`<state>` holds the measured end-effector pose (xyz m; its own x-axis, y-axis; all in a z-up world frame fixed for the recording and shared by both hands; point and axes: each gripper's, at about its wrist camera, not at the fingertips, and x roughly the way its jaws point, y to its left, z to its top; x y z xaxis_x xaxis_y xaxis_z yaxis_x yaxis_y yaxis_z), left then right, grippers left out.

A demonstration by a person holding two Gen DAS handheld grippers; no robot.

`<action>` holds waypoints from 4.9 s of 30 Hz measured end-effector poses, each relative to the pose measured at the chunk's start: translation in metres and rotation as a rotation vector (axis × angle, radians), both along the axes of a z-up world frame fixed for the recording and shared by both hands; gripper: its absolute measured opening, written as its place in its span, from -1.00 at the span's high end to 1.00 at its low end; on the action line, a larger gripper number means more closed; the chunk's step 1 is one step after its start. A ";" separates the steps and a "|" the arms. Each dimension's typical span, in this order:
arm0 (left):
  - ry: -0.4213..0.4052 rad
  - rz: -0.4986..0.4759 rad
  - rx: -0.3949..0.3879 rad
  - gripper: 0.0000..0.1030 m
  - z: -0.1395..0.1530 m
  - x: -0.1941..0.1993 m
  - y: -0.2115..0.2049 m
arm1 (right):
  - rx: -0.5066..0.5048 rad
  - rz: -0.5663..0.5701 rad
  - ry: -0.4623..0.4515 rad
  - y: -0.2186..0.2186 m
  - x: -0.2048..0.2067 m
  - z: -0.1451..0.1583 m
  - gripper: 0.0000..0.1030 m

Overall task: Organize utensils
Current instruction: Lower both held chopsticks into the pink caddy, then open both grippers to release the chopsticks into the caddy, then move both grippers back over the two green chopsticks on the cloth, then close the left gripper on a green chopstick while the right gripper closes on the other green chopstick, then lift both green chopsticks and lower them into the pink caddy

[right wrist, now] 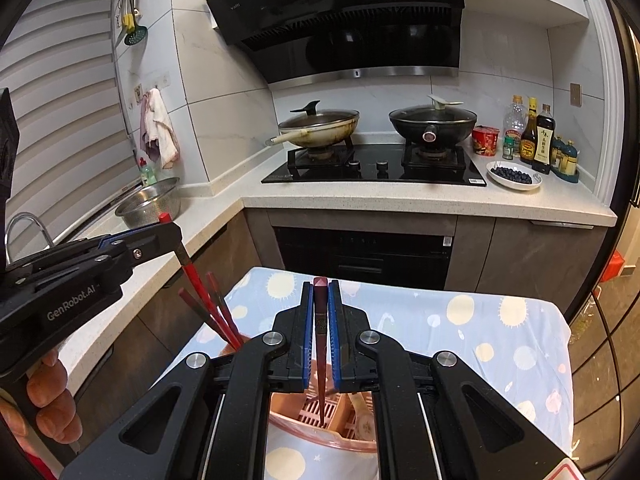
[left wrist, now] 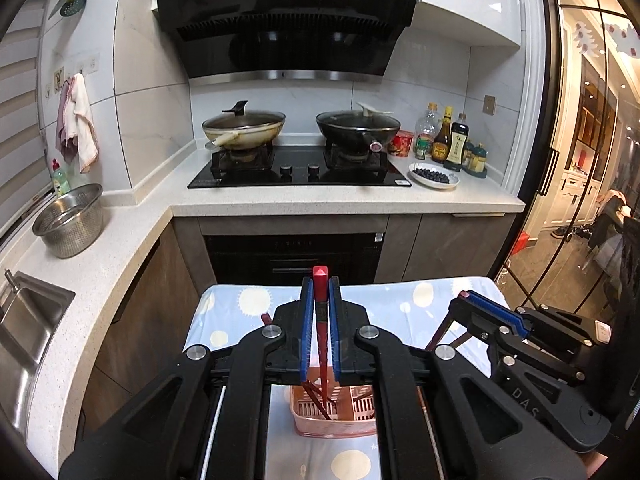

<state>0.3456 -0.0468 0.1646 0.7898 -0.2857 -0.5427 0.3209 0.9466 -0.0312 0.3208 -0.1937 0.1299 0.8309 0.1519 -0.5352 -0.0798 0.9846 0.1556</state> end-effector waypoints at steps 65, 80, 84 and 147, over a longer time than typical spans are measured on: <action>0.202 0.029 0.133 -0.16 -0.160 -0.220 0.023 | -0.049 -0.057 0.204 0.011 -0.266 -0.143 0.13; 0.362 -0.020 0.166 -0.15 -0.231 -0.271 0.025 | -0.029 -0.037 0.349 0.019 -0.312 -0.205 0.46; 0.384 -0.046 0.162 -0.09 -0.236 -0.282 0.024 | -0.035 -0.014 0.364 0.030 -0.322 -0.212 0.47; 0.094 -0.152 -0.024 0.86 -0.080 -0.217 0.015 | 0.003 -0.045 -0.008 -0.019 -0.229 -0.055 0.87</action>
<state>0.1284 -0.0319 0.0851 0.6827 -0.4118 -0.6036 0.4548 0.8860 -0.0901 0.0918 -0.2132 0.0754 0.8411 0.1155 -0.5285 -0.0361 0.9868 0.1581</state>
